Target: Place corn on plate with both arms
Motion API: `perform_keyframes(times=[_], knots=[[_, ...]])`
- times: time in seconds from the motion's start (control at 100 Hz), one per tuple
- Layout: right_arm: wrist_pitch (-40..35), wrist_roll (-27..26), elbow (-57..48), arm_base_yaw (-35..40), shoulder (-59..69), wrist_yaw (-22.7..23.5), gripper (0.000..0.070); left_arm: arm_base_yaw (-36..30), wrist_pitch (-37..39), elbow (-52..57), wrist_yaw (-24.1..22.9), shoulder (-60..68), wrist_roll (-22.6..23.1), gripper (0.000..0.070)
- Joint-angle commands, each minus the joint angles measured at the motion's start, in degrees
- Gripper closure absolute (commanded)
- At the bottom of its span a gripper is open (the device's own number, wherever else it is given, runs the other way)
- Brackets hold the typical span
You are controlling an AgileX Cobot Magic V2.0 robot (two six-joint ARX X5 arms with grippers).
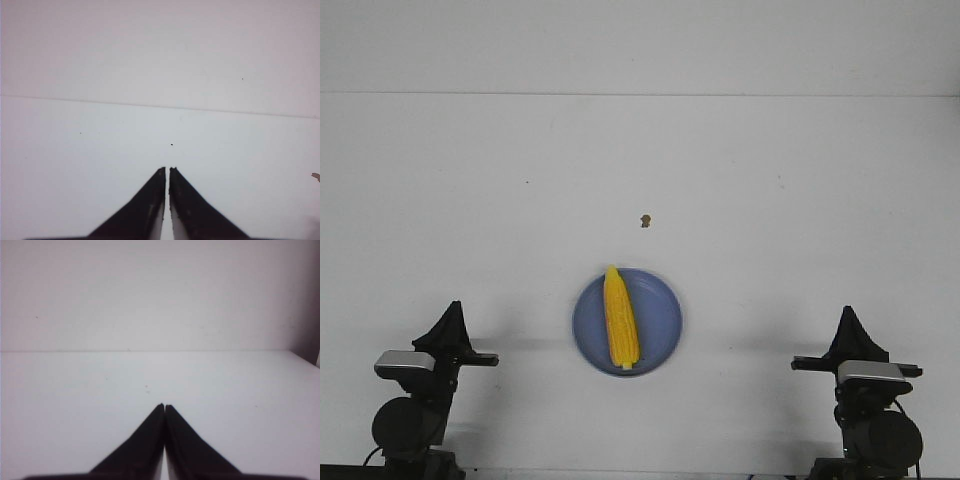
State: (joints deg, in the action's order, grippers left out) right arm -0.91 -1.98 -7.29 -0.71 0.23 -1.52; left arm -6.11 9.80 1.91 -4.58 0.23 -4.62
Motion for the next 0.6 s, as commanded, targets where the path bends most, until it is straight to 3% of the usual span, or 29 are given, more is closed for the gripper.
perform_keyframes(times=[0.0, 0.14, 0.59], knots=[[3.96, -1.07, 2.23, 0.0, -0.15, 0.09, 0.0699, 0.04, 0.61, -1.11, -0.11, -0.04, -0.37, 0.0688], [9.66, -2.62, 6.6, 0.0, -0.15, 0.09, 0.0699, 0.04, 0.61, -1.11, -0.11, -0.04, -0.37, 0.0688], [8.63, -2.58, 6.58, 0.0, -0.15, 0.02, 0.0699, 0.04, 0.61, -1.11, -0.11, -0.04, -0.37, 0.0688]])
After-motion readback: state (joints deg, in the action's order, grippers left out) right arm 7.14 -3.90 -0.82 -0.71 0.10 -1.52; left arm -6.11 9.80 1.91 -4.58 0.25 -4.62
